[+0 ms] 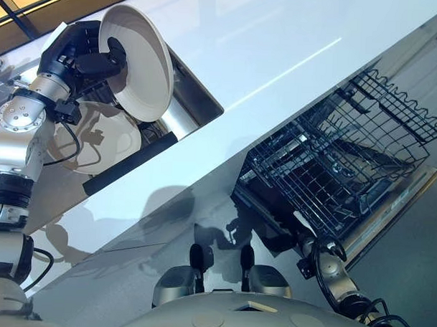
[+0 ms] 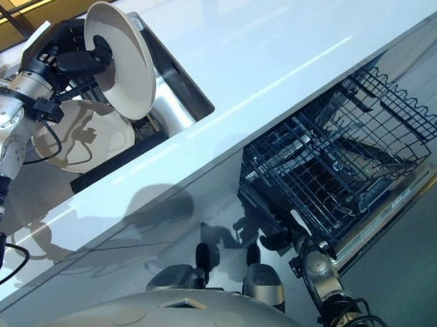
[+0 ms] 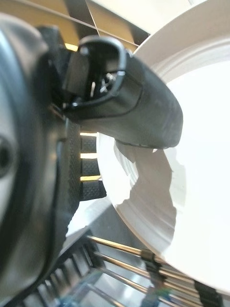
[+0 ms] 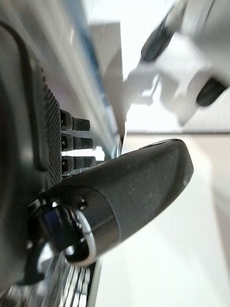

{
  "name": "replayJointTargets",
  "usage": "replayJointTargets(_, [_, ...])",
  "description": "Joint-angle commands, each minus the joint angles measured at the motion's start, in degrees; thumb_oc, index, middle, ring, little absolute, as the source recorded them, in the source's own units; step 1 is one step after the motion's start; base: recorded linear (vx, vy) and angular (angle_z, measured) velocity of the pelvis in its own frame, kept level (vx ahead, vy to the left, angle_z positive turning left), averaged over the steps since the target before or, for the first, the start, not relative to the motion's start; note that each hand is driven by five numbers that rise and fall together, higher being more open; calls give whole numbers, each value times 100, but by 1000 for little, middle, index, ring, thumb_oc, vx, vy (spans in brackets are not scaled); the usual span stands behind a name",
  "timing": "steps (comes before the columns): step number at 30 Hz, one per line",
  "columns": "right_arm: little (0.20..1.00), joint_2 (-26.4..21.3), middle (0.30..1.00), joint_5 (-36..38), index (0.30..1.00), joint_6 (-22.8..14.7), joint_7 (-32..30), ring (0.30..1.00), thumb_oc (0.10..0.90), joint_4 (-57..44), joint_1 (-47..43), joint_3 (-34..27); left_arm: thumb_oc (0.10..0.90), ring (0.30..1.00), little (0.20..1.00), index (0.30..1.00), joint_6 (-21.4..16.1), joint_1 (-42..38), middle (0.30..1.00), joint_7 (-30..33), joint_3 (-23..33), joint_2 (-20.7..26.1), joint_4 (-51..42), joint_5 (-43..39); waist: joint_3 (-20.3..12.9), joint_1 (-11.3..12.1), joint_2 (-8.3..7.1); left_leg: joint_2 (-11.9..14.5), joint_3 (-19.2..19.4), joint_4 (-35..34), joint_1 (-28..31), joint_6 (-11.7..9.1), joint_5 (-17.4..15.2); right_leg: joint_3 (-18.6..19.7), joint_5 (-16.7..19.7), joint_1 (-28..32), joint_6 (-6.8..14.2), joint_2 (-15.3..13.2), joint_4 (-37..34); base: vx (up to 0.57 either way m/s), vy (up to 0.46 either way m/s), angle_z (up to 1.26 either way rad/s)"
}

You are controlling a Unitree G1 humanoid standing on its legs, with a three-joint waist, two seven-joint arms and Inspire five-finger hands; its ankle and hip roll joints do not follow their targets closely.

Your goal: Pick up plates and place into dishwasher.

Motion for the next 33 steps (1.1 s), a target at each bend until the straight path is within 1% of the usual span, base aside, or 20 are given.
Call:
replayJointTargets(1, [900, -248, 900, 1070, 900, -345, -84, 900, 800, -956, 126, -141, 100, 300, 200, 300, -1227, -318, 300, 957, 695, 53, -59, 399, -795, -101, 298, -267, -85, 214, -77, 120, -753, -174, -791, -393, 157, 306, 726, -14, -87, 0])
replayJointTargets(2, [900, -214, 900, 1341, 900, -210, -2, 900, 800, -1290, 170, -229, 100, 300, 200, 300, -1382, -245, 300, 1206, 757, 46, -103, 628, -805, -122, 300, -260, -86, 218, -67, 116, -758, -172, -801, -383, 145, 313, 727, -13, -82, -2])
replayJointTargets(3, [900, -189, 900, 1676, 900, -216, 0, 900, 800, -1518, 193, -314, 100, 300, 200, 300, -1503, -190, 300, 1386, 800, 48, -151, 733, -812, -138, 300, -253, -84, 219, -60, 115, -760, -169, -812, -377, 137, 318, 730, -14, -82, -1])
replayJointTargets(4, [900, -97, 900, 2189, 900, -317, -21, 900, 800, -1819, 213, -484, 100, 300, 200, 300, -1748, -97, 300, 1709, 908, 36, -265, 771, -825, -156, 302, -236, -78, 220, -50, 116, -763, -169, -832, -364, 118, 324, 732, -16, -83, -2])
replayJointTargets(6, [900, 139, 900, 2921, 900, -426, -147, 900, 800, -2351, 204, -764, 100, 300, 200, 300, -1941, 77, 300, 2206, 1089, -136, -560, 1075, -851, -188, 323, -218, -68, 209, -23, 117, -775, -153, -866, -343, 98, 338, 733, -19, -71, -1])
replayJointTargets(7, [900, 280, 900, 3084, 900, -584, -301, 900, 800, -2594, 190, -903, 100, 300, 200, 300, -2104, 175, 300, 2380, 1173, -249, -695, 1214, -865, -207, 336, -209, -55, 198, -12, 117, -778, -148, -874, -339, 89, 345, 725, -14, -44, 0])
replayJointTargets(9, [900, 457, 900, 3302, 900, -619, -538, 900, 800, -3066, 156, -1110, 100, 300, 200, 300, -2284, 430, 300, 2751, 1265, -485, -1123, 1506, -888, -235, 361, -193, -29, 172, 15, 111, -769, -143, -877, -323, 77, 355, 704, -7, -26, -3])
replayJointTargets(11, [900, 551, 900, 3108, 900, -722, -1027, 900, 800, -3363, 102, -1337, 100, 300, 200, 300, -2461, 736, 300, 3134, 1323, -753, -1523, 2000, -904, -261, 379, -172, 6, 156, 36, 99, -765, -131, -888, -313, 64, 371, 704, -10, -9, -7])
replayJointTargets(12, [900, 548, 900, 3023, 900, -756, -1154, 900, 800, -3442, 77, -1416, 100, 300, 200, 300, -2500, 824, 300, 3253, 1321, -815, -1673, 2172, -907, -269, 382, -166, 10, 146, 41, 98, -760, -126, -891, -311, 57, 378, 704, -12, -5, -7])
replayJointTargets(13, [900, 521, 900, 2839, 900, -805, -1381, 900, 800, -3541, 48, -1519, 100, 300, 200, 300, -2470, 933, 300, 3389, 1317, -887, -1881, 2419, -913, -278, 390, -157, 16, 128, 48, 97, -749, -119, -894, -309, 48, 388, 704, -8, -6, -6])
replayJointTargets(17, [900, 388, 900, 2732, 900, -803, -1730, 900, 800, -3882, -57, -1959, 100, 300, 200, 300, -2321, 1265, 300, 3740, 1241, -1068, -2529, 3220, -924, -317, 376, -134, 17, 73, 85, 107, -718, -69, -903, -284, 25, 431, 707, -12, -21, -7])
replayJointTargets(19, [900, 316, 900, 3040, 900, -677, -1525, 900, 800, -4010, -69, -2140, 100, 300, 200, 300, -2258, 1354, 300, 3788, 1214, -1099, -2697, 3513, -929, -331, 350, -122, 29, 81, 38, 103, -658, -50, -838, -317, 7, 454, 700, -48, -39, -9])
replayJointTargets(21, [900, 256, 900, 3449, 900, -533, -1169, 900, 800, -4048, -66, -2258, 100, 300, 200, 300, -2263, 1405, 300, 3775, 1207, -1099, -2721, 3652, -938, -345, 321, -117, 25, 70, 38, 99, -648, -41, -836, -320, 3, 469, 704, -17, -35, -9])
replayJointTargets(23, [900, 215, 900, 3631, 900, -605, -923, 900, 800, -4030, -82, -2396, 100, 300, 200, 300, -2294, 1436, 300, 3738, 1204, -1089, -2686, 3632, -952, -358, 294, -110, 25, 60, 36, 90, -642, -44, -829, -325, 7, 475, 702, -26, -33, -7])
replayJointTargets(24, [900, 146, 900, 3819, 900, -543, -669, 900, 800, -4025, -98, -2487, 100, 300, 200, 300, -2297, 1456, 300, 3694, 1219, -1104, -2677, 3604, -959, -361, 276, -103, 30, 55, 26, 82, -635, -56, -822, -338, 8, 477, 701, -30, -32, -14])
replayJointTargets(25, [900, 84, 900, 3869, 900, -569, -660, 900, 800, -4035, -118, -2560, 100, 300, 200, 300, -2298, 1463, 300, 3644, 1227, -1099, -2665, 3519, -962, -365, 265, -97, 35, 52, 22, 77, -630, -64, -817, -341, 8, 476, 699, -25, -28, -15])
replayJointTargets(27, [900, 14, 900, 3834, 900, -648, -714, 900, 800, -4060, -143, -2639, 100, 300, 200, 300, -2290, 1479, 300, 3558, 1233, -1127, -2653, 3433, -964, -368, 250, -93, 35, 48, 18, 75, -628, -65, -810, -347, 12, 478, 697, -19, -23, -8])
replayJointTargets(30, [900, -149, 900, 3920, 900, -882, -961, 900, 800, -4197, -233, -2843, 100, 300, 200, 300, -2279, 1510, 300, 3474, 1240, -1214, -2613, 3311, -972, -379, 224, -87, 48, 50, 21, 72, -629, -72, -799, -353, 23, 477, 699, 0, 0, 0])
replayJointTargets(31, [900, -238, 900, 3788, 900, -1086, -1064, 900, 800, -4289, -284, -2904, 100, 300, 200, 300, -2255, 1504, 300, 3539, 1224, -1266, -2583, 3343, -973, -386, 223, -87, 48, 49, 29, 74, -634, -73, -791, -349, 31, 476, 694, 0, 0, 0])
replayJointTargets(33, [900, -370, 900, 3413, 900, -1384, -878, 900, 800, -4651, -383, -2852, 100, 300, 200, 300, -2133, 1430, 300, 3733, 1165, -1397, -2552, 3486, -969, -401, 230, -97, 48, 53, 31, 82, -638, -55, -776, -356, 36, 476, 687, 0, 0, 0])
